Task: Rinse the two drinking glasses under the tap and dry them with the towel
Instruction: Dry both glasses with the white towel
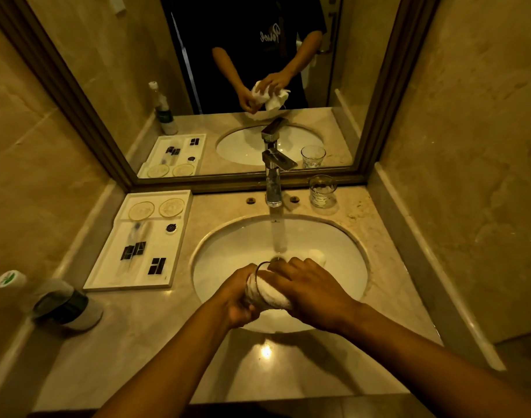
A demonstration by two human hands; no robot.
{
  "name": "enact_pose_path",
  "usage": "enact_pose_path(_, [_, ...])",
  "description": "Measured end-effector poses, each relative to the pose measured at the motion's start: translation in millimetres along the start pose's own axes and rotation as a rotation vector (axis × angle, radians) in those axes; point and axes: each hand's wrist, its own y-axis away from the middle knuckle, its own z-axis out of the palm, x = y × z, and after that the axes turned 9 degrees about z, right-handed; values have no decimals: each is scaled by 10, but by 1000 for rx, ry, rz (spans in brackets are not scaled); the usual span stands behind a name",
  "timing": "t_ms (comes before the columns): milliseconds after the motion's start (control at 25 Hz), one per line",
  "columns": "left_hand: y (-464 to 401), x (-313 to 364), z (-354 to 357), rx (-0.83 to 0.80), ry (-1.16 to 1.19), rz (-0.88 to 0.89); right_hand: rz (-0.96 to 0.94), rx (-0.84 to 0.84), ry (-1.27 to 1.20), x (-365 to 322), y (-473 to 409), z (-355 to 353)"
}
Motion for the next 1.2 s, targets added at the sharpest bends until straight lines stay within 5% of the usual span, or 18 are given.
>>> enact_pose_path(120, [-3,-89,-147,-195,95,-125,-65,35,81,126,50,18])
enact_pose_path(240, [13,-121,-172,-223,281,-51,279,177,-140,194,93,-4])
enact_pose_path(400, [-4,-115,-49,-127,658,147,963,323,-1328,72,134,77])
enact_pose_path(520, [-38,-149,129,-38,628,303,833,273,-2137,-98,180,247])
enact_pose_path(640, [57,-212,297,120,314,474,951,151,-2466,-239,119,180])
enact_pose_path(760, [217,-249,310,257,-188,905,948,38,-2514,-145,113,-13])
enact_pose_path(880, [274,-201,237,139,-645,1405,919,61,-2516,-43,146,-9])
enact_pose_path(960, [251,-178,185,32,-1080,1560,958,82,-2519,-24,183,-12])
enact_pose_path(1080, [313,-79,98,-115,-1422,1395,1020,65,-2445,79,232,-56])
enact_pose_path(1200, [327,-39,121,-206,-1342,1194,967,147,-2297,166,281,-65])
